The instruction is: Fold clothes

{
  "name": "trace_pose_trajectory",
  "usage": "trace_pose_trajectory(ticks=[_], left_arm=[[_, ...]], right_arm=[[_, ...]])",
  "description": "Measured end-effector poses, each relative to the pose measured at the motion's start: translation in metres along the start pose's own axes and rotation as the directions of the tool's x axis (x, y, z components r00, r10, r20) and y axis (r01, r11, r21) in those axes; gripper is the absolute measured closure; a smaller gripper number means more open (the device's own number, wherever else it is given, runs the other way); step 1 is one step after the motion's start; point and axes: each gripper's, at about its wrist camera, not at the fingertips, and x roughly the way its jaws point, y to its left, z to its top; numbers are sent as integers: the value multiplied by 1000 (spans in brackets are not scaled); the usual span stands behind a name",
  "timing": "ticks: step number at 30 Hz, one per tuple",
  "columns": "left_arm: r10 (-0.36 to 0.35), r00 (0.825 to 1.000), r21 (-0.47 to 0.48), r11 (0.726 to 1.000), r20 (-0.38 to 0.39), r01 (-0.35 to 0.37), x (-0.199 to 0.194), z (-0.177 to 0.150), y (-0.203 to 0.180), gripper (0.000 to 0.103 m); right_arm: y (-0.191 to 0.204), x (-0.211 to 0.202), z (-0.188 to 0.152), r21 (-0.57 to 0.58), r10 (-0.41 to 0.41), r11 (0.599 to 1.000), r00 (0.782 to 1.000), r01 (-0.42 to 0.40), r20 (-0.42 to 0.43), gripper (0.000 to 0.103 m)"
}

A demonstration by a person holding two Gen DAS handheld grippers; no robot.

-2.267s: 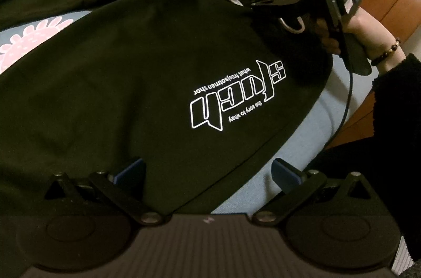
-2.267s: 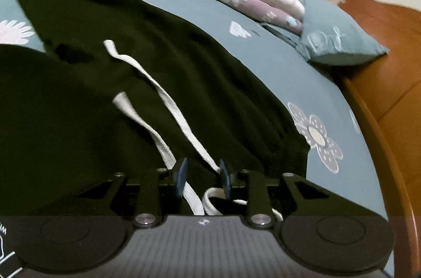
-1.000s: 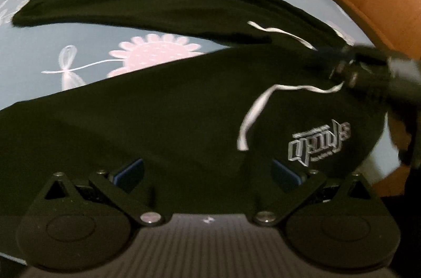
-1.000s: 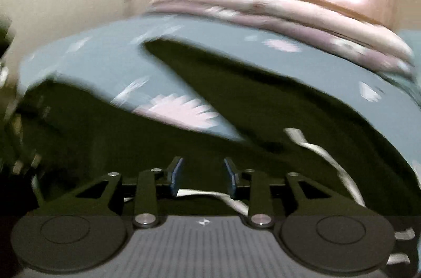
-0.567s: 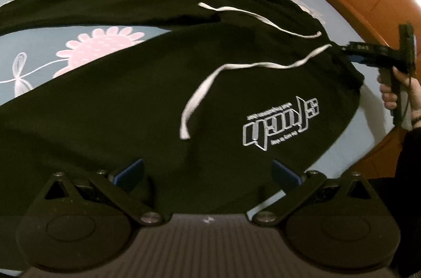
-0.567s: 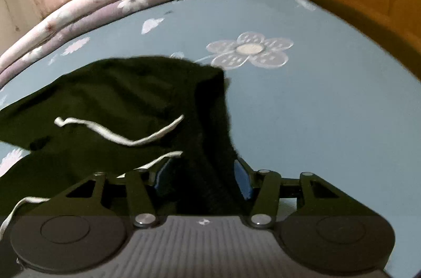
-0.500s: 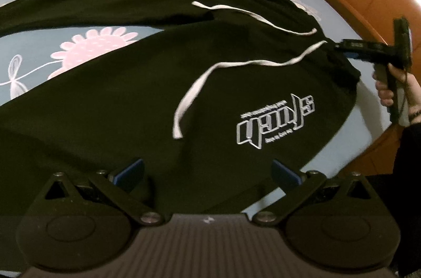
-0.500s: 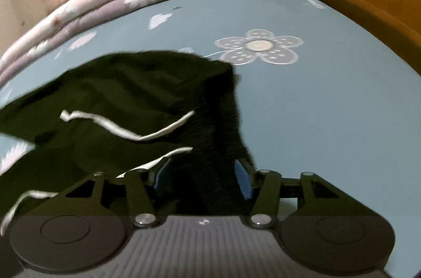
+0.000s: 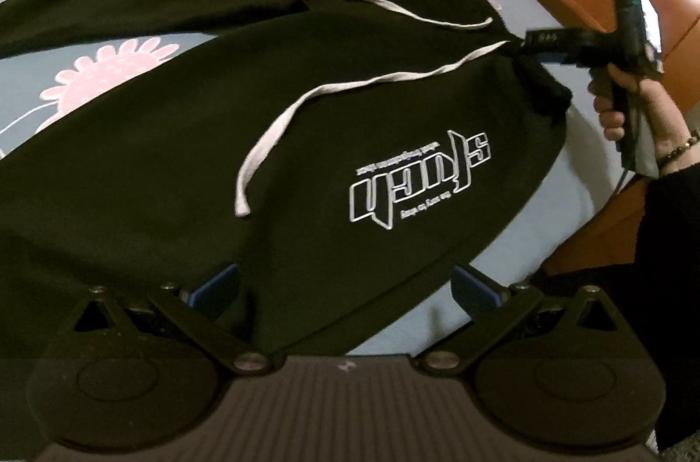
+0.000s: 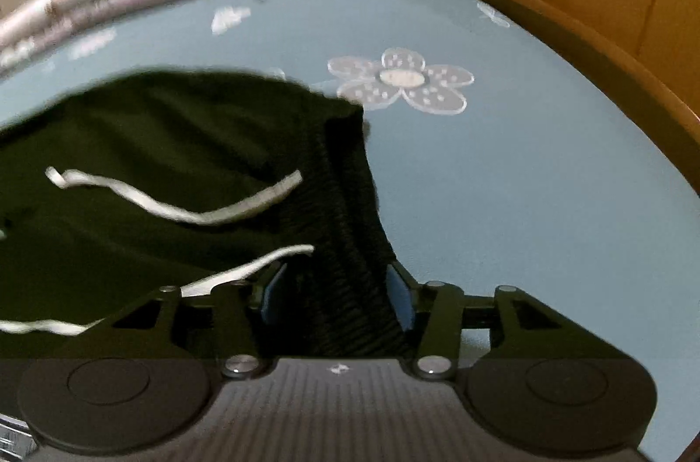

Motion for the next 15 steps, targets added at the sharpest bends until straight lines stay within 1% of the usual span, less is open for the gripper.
trace_pose_trajectory(ticks=[1,3,6,7,8,10,11,12,15], left_arm=[[-10,1000,6,1000,-1,10,2,1,-2,1],[-33,999,27,999,-13,33,6,2,-9,1],[-47,998,61,997,-41,49,15,1,-18,1],[-50,997,65,996,-51,53,19,0,-20,1],[-53,997,63,996,-59,56,22,-1,-20,1],[-57,996,60,996,-75,62,27,-3,-20,1],[-56,995,56,997,-84,61,29,-4,-20,1],[-53,995,56,997,-87,58,30,-4,-19,1],[-46,995,55,997,-93,51,31,-5,-17,1]], right_arm=[[1,-3,-1,-1,10,1000,1000,-10,-3,47],[2,-10,-2,-1,30,1000,1000,-30,-8,40],[4,-21,-3,-3,60,998,998,-60,-17,38],[5,-19,-7,-15,21,1000,999,-21,-45,37],[4,-15,-11,-18,-13,1000,997,12,-74,32],[1,-5,-20,-31,-71,997,989,67,-127,26],[0,-2,-26,-48,-109,993,984,104,-138,21],[-5,-3,-29,-19,-116,993,983,114,-141,18],[-16,-11,-36,62,-116,990,983,126,-140,17]])
